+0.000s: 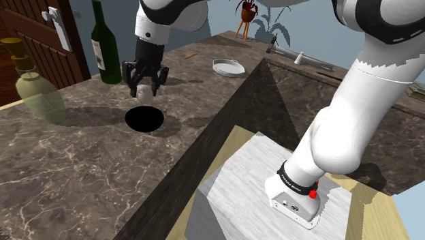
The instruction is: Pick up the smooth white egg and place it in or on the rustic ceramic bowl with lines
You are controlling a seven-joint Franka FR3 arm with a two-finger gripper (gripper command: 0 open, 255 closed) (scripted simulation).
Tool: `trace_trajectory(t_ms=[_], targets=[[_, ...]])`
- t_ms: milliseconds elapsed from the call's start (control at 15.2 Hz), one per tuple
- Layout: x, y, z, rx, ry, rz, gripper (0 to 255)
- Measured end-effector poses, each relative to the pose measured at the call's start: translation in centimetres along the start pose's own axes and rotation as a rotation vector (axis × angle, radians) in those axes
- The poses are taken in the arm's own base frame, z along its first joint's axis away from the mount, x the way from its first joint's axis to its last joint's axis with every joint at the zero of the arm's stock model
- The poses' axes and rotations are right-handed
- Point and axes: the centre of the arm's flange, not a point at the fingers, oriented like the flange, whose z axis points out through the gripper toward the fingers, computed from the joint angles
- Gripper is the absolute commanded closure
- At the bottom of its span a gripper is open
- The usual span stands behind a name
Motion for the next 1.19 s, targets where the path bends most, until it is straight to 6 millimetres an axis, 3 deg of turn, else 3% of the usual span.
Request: trace_trajectory(t_ms=[660,1056,1122,1188], targets=[[0.4,1.3,5.1,0.0,0.0,0.001,255],[0.4,1.4,5.4,0.0,0.0,0.0,255],[0.4,1.4,5.4,0.0,0.0,0.0,0],[0.4,1.4,5.4,0.0,0.0,0.0,0]])
